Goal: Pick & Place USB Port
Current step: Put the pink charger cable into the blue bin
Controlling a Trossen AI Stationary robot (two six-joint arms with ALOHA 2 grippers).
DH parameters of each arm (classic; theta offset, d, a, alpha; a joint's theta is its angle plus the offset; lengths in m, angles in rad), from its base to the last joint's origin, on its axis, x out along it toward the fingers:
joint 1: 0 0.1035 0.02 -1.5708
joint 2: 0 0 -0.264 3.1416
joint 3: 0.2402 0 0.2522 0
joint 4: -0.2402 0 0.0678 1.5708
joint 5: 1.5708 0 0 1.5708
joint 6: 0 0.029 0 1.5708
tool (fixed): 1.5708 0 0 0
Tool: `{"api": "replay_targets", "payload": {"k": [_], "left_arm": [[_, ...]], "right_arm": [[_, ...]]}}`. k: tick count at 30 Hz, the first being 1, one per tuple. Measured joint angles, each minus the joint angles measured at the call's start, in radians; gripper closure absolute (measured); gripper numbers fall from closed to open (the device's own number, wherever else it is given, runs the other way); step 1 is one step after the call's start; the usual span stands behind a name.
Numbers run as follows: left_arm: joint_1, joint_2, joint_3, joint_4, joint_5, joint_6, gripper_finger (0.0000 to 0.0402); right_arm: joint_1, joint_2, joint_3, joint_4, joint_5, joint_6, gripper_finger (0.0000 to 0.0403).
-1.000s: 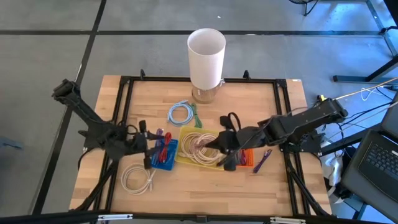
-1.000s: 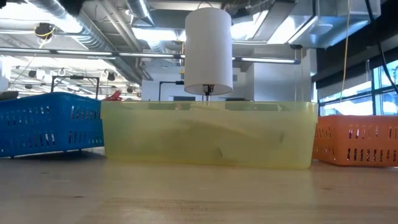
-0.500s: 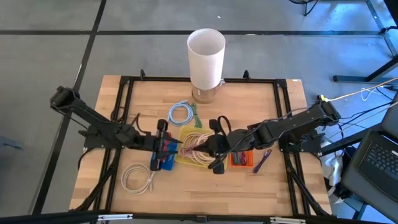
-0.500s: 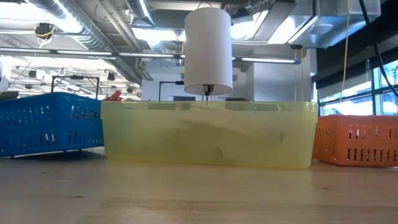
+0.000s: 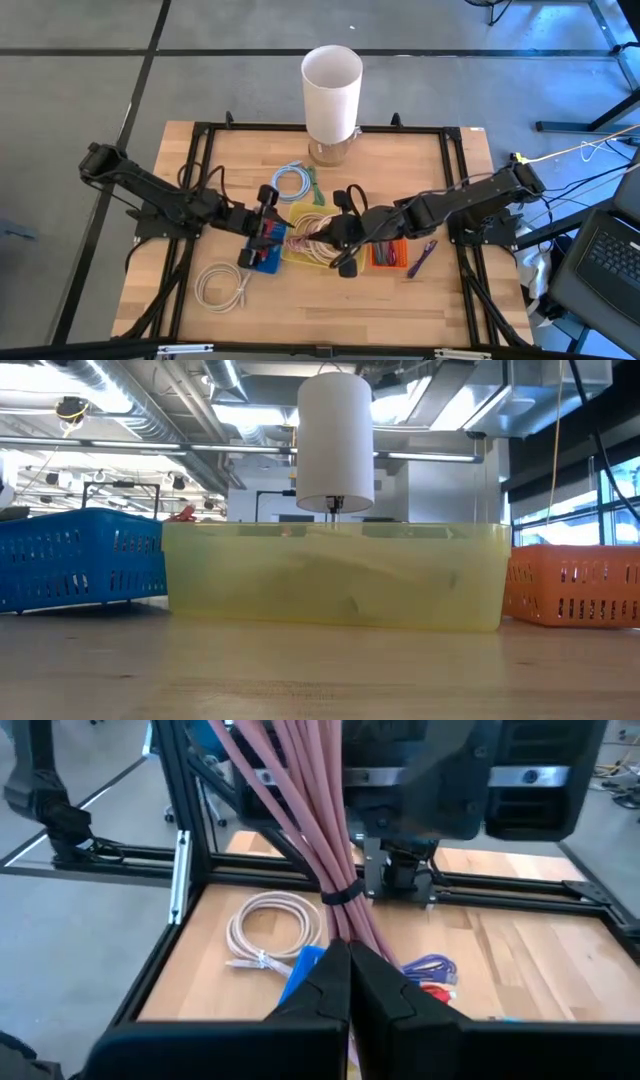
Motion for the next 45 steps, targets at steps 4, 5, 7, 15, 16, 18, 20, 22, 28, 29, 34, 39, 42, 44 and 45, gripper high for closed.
{"api": "replay_targets", "payload": {"k": [4,5,7,15,16,18,20,22,28,29,34,39,42,44,45], "left_arm": [[0.004,0.024,0.042,0.000,0.044,0.007,0.0253],[0.006,0.035,0.055,-0.001,0.053,0.012,0.0253],[0.007,0.060,0.078,-0.017,0.062,0.021,0.0253],[0.011,0.147,0.153,-0.087,0.056,0.095,0.0357],[0.012,0.149,0.160,-0.089,0.077,0.103,0.0376],[0.011,0.149,0.170,-0.094,0.101,0.119,0.0384],[0.007,0.139,0.174,-0.115,0.098,0.122,0.0385],[0.006,0.125,0.183,-0.150,0.092,0.122,0.0385],[0.005,0.118,0.199,-0.189,0.079,0.117,0.0385],[0.004,0.117,0.199,-0.190,0.068,0.111,0.0385],[-0.015,0.052,0.203,-0.280,0.010,0.093,0.0385],[-0.078,-0.053,0.202,-0.425,-0.207,0.081,0.0385],[-0.122,-0.109,0.202,-0.540,-0.394,0.034,0.0385],[-0.154,-0.145,0.201,-0.634,-0.542,-0.024,0.0385],[-0.169,-0.167,0.201,-0.685,-0.611,-0.073,0.0385]], "right_arm": [[-0.019,0.006,0.000,0.009,-0.036,0.001,0.0403],[-0.022,0.006,0.000,0.016,-0.042,0.001,0.0403],[-0.025,0.005,0.000,0.025,-0.042,0.001,0.0403],[-0.025,0.005,0.000,0.017,-0.059,0.001,0.0403],[-0.024,0.005,0.000,0.015,-0.062,0.001,0.0403],[-0.024,0.005,0.001,0.018,-0.064,0.002,0.0403],[-0.024,0.004,0.001,0.016,-0.064,0.002,0.0403],[-0.024,0.004,0.001,0.017,-0.064,0.001,0.0403],[-0.028,0.003,0.002,0.026,-0.051,-0.009,0.0386],[-0.028,0.003,0.002,0.019,-0.030,-0.024,0.0378],[-0.021,-0.007,0.009,-0.106,0.157,-0.112,0.0317],[0.013,-0.015,0.108,-0.474,0.433,-0.029,0.0245],[0.014,-0.016,0.155,-0.658,0.516,0.087,0.0211],[0.013,-0.016,0.170,-0.760,0.528,0.153,0.0195],[0.013,-0.016,0.173,-0.812,0.527,0.182,0.0189]]}}
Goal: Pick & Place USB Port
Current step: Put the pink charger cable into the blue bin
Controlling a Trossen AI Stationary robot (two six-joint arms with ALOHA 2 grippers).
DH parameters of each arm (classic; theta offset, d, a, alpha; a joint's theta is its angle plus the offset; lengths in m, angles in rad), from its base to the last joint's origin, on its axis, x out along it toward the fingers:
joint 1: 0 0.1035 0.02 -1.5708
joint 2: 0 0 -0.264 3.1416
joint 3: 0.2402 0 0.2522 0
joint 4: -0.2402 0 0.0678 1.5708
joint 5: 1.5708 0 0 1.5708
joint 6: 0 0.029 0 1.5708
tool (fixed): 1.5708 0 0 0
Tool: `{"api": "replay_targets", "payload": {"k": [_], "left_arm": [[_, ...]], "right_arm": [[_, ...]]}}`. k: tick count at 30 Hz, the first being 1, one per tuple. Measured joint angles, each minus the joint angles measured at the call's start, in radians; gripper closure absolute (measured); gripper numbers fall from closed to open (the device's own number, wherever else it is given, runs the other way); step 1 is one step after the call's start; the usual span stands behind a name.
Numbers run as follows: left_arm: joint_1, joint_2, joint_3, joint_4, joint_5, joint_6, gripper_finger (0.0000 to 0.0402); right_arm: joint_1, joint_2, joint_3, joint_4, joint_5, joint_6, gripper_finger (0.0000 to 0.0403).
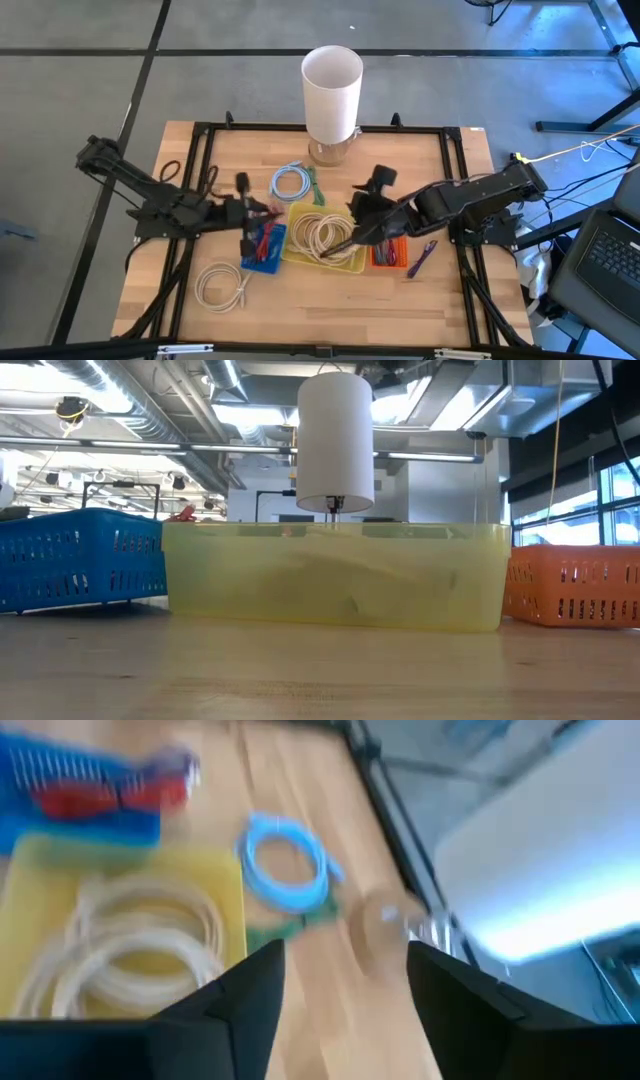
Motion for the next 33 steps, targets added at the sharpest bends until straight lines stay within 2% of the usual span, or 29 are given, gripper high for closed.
{"api": "replay_targets", "payload": {"k": [5,8,10,14,18,25,33], "left_arm": [[-0.061,-0.137,-0.042,-0.283,-0.275,-0.393,0.0385],[-0.098,-0.225,-0.084,-0.433,-0.368,-0.632,0.0385],[-0.115,-0.262,-0.123,-0.448,-0.400,-0.747,0.0385],[-0.144,-0.259,-0.189,-0.339,-0.414,-0.845,0.0386],[-0.170,-0.180,-0.219,-0.211,-0.426,-0.861,0.0386],[-0.168,-0.050,-0.220,-0.280,-0.450,-1.104,0.0386],[-0.199,0.164,-0.220,-0.281,-0.389,-1.407,0.0386]], "right_arm": [[0.001,0.000,0.006,-0.262,-0.003,0.193,0.0179],[0.001,0.000,0.006,-0.379,0.012,0.338,0.0183],[0.002,0.000,0.006,-0.421,0.011,0.404,0.0186],[0.001,0.000,0.006,-0.443,0.010,0.446,0.0192],[0.002,0.000,0.006,-0.443,0.008,0.447,0.0193],[0.002,0.000,0.006,-0.443,0.008,0.447,0.0193],[0.002,0.000,0.006,-0.443,0.008,0.447,0.0193]]}}
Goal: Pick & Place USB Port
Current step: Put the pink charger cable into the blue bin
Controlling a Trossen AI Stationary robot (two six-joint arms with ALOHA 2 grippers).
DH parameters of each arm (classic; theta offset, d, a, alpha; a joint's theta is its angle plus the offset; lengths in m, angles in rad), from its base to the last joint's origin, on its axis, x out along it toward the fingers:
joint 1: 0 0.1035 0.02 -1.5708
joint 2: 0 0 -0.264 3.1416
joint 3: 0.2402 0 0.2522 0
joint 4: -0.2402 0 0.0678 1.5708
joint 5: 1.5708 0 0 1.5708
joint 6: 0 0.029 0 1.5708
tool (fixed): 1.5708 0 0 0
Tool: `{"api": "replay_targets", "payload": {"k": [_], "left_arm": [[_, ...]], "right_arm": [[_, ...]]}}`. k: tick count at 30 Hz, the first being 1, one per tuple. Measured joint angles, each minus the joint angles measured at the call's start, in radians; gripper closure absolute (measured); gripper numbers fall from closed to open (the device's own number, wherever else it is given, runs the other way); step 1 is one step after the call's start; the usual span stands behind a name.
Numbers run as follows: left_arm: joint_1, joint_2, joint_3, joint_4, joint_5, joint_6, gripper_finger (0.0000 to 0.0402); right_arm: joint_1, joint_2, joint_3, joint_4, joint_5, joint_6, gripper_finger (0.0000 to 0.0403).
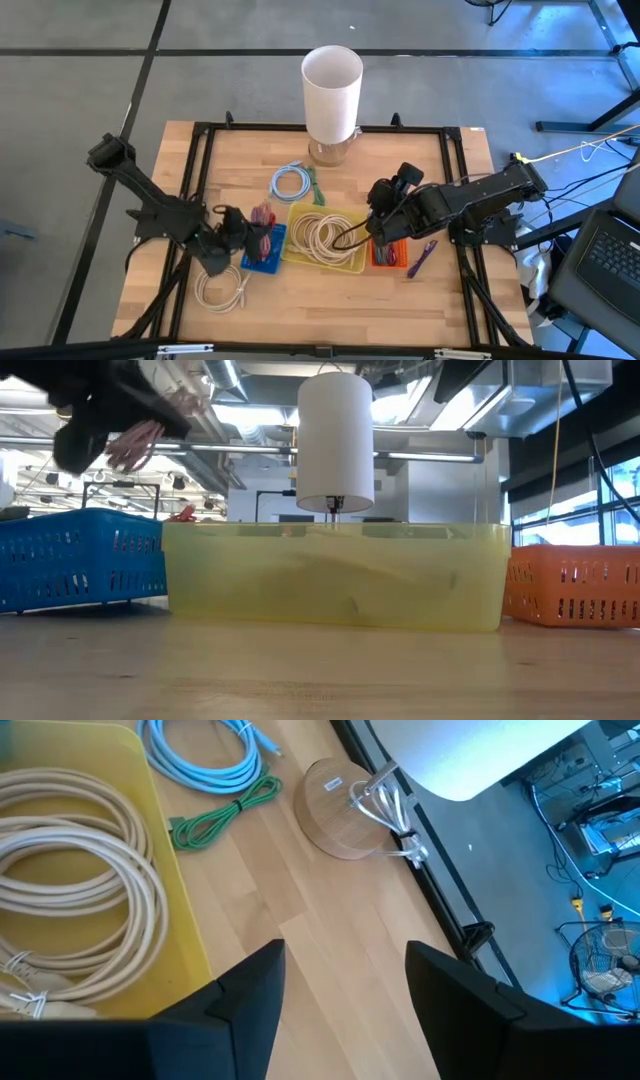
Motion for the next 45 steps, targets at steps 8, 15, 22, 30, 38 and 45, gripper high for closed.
{"api": "replay_targets", "payload": {"k": [8,15,22,30,38,45], "left_arm": [[-0.066,0.194,0.000,0.020,0.007,-0.275,0.0386],[-0.044,0.274,0.000,-0.116,0.059,-0.428,0.0386],[-0.007,0.284,-0.116,-0.048,0.077,-0.499,0.0386],[0.007,0.271,-0.297,0.221,0.041,-0.491,0.0387],[0.092,0.161,-0.222,0.228,0.163,-0.180,0.0387],[0.159,0.125,-0.158,0.228,0.270,-0.050,0.0387]], "right_arm": [[0.000,0.000,-0.013,0.001,0.000,0.000,0.0193],[0.000,0.000,-0.013,0.013,0.000,0.000,0.0193],[0.000,0.001,-0.013,0.031,0.000,0.000,0.0193],[0.000,0.001,-0.013,0.039,0.000,0.000,0.0193],[0.000,0.001,-0.014,0.049,0.000,0.000,0.0193],[0.000,0.001,-0.014,0.056,0.000,0.000,0.0193]]}}
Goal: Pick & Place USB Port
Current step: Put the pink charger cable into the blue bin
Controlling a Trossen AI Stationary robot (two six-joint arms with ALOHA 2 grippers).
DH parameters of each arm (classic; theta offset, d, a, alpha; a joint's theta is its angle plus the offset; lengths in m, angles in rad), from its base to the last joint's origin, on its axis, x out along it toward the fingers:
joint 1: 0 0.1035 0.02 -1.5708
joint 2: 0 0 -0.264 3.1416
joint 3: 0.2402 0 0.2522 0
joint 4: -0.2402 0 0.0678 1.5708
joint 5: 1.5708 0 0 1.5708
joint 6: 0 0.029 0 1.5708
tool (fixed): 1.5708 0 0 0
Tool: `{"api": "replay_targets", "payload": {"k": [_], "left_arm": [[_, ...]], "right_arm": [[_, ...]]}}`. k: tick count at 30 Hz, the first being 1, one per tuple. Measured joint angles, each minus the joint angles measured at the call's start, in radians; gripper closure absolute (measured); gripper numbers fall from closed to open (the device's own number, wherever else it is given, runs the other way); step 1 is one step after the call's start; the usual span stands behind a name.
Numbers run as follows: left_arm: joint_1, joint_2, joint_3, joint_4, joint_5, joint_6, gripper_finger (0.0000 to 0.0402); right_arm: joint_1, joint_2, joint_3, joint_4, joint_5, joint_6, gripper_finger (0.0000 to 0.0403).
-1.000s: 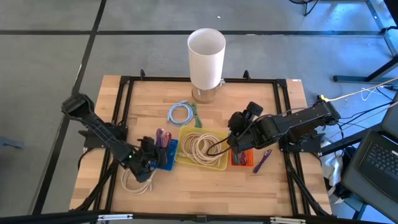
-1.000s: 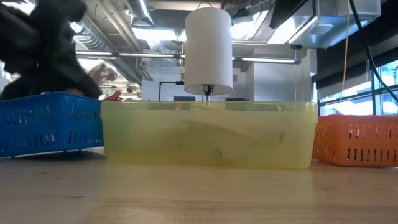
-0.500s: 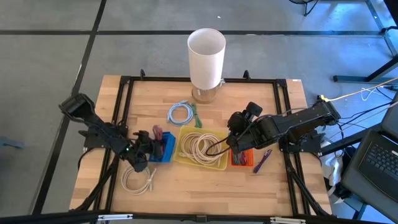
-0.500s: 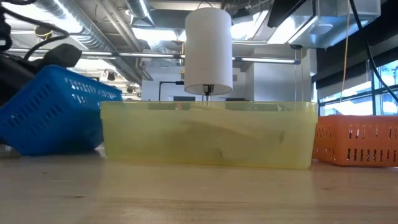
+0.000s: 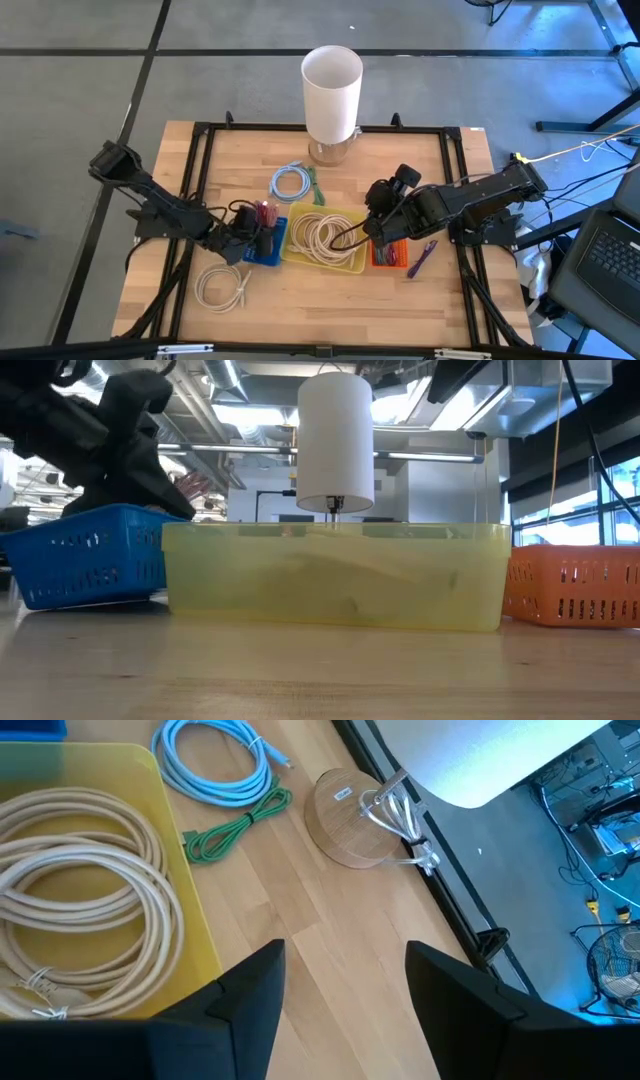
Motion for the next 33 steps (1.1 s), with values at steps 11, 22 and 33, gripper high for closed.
{"api": "replay_targets", "payload": {"k": [11,22,33], "left_arm": [[-0.052,0.030,0.018,-0.060,0.001,-0.138,0.0387],[-0.035,0.111,0.018,-0.051,0.059,-0.166,0.0375],[-0.031,0.087,0.018,-0.023,0.095,-0.081,0.0204]], "right_arm": [[0.001,0.000,0.000,-0.001,-0.008,0.000,0.0193],[0.001,0.000,0.000,0.005,-0.008,0.000,0.0193],[0.001,0.000,0.000,0.005,-0.008,0.000,0.0193]]}}
